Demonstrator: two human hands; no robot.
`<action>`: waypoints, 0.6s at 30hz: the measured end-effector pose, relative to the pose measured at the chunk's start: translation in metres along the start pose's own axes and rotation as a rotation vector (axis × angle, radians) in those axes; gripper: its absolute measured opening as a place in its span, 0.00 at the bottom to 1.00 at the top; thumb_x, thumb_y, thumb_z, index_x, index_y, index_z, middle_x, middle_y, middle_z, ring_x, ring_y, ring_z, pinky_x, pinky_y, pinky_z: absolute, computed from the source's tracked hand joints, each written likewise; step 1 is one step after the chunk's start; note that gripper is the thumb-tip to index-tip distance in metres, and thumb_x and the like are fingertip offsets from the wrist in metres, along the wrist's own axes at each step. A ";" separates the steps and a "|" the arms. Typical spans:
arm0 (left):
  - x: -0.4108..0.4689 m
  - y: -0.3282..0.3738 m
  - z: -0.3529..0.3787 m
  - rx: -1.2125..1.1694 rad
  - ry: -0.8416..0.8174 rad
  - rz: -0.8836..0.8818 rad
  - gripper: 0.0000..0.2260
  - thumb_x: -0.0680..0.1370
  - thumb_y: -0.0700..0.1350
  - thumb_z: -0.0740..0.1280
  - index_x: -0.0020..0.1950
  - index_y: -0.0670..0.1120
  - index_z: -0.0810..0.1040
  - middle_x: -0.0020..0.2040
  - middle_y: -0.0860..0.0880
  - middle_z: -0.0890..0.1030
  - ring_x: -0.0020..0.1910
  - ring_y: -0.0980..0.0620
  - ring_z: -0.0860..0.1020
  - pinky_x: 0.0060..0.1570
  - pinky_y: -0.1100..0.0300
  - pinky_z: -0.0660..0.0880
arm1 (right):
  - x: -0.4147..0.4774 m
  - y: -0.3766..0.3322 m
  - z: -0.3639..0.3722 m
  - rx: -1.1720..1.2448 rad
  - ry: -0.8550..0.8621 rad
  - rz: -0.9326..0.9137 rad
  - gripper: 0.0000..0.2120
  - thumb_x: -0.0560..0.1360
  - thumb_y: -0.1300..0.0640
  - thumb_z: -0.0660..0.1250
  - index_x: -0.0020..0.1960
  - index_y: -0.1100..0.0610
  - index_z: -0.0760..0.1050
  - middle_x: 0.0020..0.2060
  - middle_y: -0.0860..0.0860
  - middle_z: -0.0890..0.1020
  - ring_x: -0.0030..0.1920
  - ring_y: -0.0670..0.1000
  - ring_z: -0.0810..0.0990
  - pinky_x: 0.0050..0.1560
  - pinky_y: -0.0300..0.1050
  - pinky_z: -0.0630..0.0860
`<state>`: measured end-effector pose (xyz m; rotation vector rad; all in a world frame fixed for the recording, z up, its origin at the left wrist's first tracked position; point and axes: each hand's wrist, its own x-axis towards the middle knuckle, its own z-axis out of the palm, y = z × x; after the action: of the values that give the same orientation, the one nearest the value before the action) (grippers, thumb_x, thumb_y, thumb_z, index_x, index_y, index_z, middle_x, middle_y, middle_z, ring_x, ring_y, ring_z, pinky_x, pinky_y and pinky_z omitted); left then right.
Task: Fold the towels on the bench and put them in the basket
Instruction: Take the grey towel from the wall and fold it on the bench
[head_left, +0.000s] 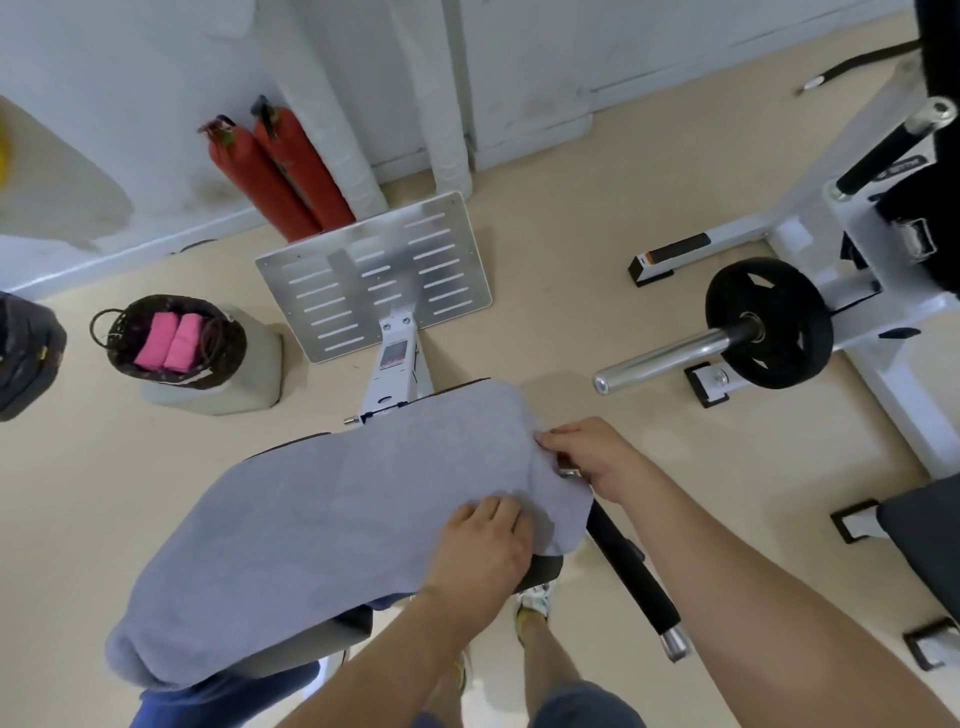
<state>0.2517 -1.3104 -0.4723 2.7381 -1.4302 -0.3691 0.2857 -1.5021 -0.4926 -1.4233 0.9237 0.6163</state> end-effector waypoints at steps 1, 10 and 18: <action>0.002 -0.001 0.000 -0.018 0.010 0.003 0.15 0.54 0.44 0.77 0.36 0.47 0.77 0.35 0.50 0.77 0.32 0.50 0.76 0.31 0.60 0.72 | 0.003 0.000 0.001 0.023 0.013 -0.017 0.14 0.71 0.59 0.73 0.45 0.71 0.80 0.38 0.59 0.81 0.38 0.54 0.77 0.40 0.45 0.75; 0.023 0.027 -0.006 -0.156 0.055 0.054 0.14 0.53 0.45 0.78 0.34 0.48 0.78 0.32 0.52 0.78 0.27 0.53 0.75 0.28 0.64 0.71 | -0.013 0.004 -0.012 -0.767 0.505 -0.229 0.13 0.77 0.55 0.62 0.60 0.53 0.74 0.58 0.54 0.75 0.59 0.58 0.72 0.55 0.51 0.70; -0.047 -0.033 -0.030 -0.420 0.109 -0.445 0.08 0.75 0.43 0.64 0.53 0.50 0.77 0.49 0.52 0.75 0.45 0.51 0.76 0.37 0.59 0.73 | -0.056 0.014 0.067 -1.079 0.294 -0.946 0.18 0.69 0.56 0.69 0.59 0.55 0.78 0.56 0.53 0.80 0.53 0.55 0.79 0.49 0.49 0.80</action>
<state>0.2591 -1.2552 -0.4389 2.6397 -0.6160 -0.4593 0.2556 -1.4257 -0.4592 -2.6993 -0.0483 0.1289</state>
